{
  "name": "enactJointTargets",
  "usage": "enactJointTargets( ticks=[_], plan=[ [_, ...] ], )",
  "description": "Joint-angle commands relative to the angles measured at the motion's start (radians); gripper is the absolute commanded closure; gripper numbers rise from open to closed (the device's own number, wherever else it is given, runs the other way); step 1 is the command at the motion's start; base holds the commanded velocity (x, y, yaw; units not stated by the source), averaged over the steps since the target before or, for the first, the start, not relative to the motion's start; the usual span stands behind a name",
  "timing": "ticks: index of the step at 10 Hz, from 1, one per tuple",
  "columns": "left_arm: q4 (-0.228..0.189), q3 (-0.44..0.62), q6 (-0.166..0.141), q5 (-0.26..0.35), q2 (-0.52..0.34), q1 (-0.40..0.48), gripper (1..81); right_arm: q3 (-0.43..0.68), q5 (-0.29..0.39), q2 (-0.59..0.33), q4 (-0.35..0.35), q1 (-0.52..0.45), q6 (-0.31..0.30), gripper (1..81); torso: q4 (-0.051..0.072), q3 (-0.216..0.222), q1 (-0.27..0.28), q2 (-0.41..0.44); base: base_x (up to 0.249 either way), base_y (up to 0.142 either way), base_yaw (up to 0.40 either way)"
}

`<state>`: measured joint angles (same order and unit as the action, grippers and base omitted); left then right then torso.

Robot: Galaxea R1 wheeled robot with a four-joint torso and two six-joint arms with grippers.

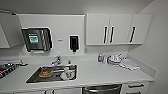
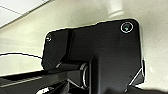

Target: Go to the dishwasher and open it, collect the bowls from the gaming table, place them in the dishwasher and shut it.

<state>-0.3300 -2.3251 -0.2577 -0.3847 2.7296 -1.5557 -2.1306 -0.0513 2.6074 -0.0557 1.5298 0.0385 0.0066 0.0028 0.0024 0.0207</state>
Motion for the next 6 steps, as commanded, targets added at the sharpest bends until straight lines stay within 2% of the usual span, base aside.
enactJointTargets(
  ticks=[1, 5, 6],
  plan=[
    [-0.035, 0.010, 0.006, -0.049, -0.031, 0.026, 1.0, 0.066, 0.067, -0.062, -0.001, -0.052, -0.005, 1.0, 0.000, 0.000, 0.064, 0.099, 0.000, 0.000, 0.000],
    [-0.046, 0.009, 0.006, -0.054, -0.045, 0.019, 1.0, 0.080, 0.067, -0.079, -0.003, -0.055, -0.005, 1.0, 0.000, 0.000, 0.138, 0.219, 0.000, 0.000, 0.000],
    [-0.046, 0.009, 0.006, -0.054, -0.045, 0.018, 1.0, 0.098, 0.067, -0.094, -0.003, -0.055, -0.005, 1.0, 0.000, -0.093, 0.156, 0.248, 0.000, 0.000, 0.000]
  ],
)
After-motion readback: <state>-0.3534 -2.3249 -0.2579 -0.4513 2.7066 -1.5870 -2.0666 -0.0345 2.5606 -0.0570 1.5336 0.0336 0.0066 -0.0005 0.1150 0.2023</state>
